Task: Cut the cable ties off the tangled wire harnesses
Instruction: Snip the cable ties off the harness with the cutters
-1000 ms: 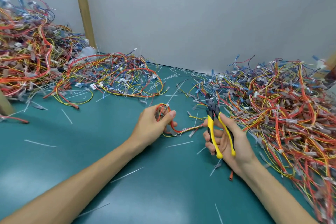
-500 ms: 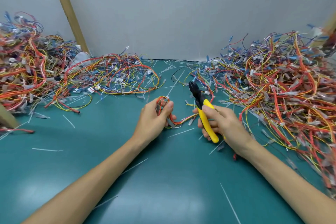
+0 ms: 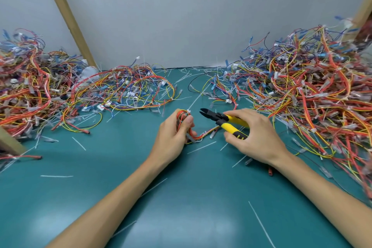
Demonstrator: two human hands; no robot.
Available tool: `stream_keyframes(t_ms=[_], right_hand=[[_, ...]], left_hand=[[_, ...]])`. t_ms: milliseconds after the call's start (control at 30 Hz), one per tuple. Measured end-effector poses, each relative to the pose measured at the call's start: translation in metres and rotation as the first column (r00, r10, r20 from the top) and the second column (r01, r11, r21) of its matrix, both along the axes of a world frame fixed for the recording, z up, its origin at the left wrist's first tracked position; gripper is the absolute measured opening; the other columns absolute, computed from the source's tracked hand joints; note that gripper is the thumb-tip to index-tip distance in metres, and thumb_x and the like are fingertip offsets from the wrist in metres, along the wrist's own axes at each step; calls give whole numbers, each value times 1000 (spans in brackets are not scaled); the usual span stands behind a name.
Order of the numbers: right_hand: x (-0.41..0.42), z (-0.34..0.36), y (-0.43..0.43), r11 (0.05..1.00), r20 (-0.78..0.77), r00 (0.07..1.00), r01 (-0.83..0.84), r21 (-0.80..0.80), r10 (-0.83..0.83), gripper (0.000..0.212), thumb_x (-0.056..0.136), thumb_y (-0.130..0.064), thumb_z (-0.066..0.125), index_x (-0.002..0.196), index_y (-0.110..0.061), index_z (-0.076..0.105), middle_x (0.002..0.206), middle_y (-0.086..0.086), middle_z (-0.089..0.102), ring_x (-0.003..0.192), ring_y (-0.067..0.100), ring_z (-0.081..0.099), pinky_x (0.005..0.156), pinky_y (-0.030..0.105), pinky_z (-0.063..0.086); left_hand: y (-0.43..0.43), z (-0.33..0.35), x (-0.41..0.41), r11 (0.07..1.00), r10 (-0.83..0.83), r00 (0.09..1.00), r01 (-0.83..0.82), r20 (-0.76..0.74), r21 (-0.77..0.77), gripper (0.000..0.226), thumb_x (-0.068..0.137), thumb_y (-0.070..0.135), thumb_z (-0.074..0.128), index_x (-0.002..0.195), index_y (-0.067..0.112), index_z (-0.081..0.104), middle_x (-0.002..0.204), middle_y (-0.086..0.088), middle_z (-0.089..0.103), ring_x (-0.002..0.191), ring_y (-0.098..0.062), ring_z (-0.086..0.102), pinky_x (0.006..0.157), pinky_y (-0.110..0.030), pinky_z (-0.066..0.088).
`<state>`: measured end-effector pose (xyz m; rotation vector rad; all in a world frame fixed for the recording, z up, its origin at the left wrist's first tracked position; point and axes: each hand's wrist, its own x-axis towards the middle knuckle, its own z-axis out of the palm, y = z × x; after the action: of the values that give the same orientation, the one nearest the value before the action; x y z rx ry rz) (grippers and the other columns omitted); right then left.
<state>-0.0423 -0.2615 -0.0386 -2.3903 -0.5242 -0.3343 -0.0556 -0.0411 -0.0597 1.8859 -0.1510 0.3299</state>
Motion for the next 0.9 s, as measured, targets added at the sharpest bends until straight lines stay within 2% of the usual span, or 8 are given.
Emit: stream_keyframes(t_ms=[100,300,467,567,767,900], right_hand=[[-4,3,3,1000,34,999,-10,17,9,42,71,-40,65,111,-28,67,99,-10,66,97,13,57,90,36,46],[-7,3,9,1000,25,1000,-10,-4,10,47,71,-41,63,115,-25,66,102,-10,64,100,14,56,90,29,43],[-10,4,14,1000,27,999,-21,5,21,44,70,-45,63,111,-27,67,97,-13,63,92,10,56,84,26,43],[-11,6,14,999,22,1000,-21,43,20,42,69,-46,62,107,-28,68,93,-13,63,87,8,56,80,23,42],[-6,8,6,1000,24,1000,-17,22,16,40,70,-42,64,108,-29,68,93,-17,62,91,9,56,83,28,44],[-4,8,4,1000,49,998,-29,1,29,42,70,-44,64,110,-30,67,95,-19,62,93,8,56,85,31,46]], left_hand=[[0,1,-1,1000,-10,1000,10,5,14,19,102,21,49,86,10,52,71,6,64,68,-12,69,54,-19,47],[-4,3,-5,994,-43,997,37,57,103,25,102,25,49,85,8,52,69,6,64,66,-9,67,60,-22,45],[-7,5,-9,991,-66,994,55,89,121,26,102,21,48,82,5,53,65,5,65,58,0,60,58,-10,38],[-8,5,-10,987,-78,993,64,92,148,26,102,21,48,82,6,53,64,5,66,56,1,56,58,-10,37],[-6,5,-7,999,-46,999,46,14,-7,23,103,18,46,83,9,51,67,7,64,68,-14,67,56,-20,43],[-7,5,-8,997,-62,998,60,28,53,23,103,19,46,81,11,51,65,8,63,67,-13,65,58,-16,40]])
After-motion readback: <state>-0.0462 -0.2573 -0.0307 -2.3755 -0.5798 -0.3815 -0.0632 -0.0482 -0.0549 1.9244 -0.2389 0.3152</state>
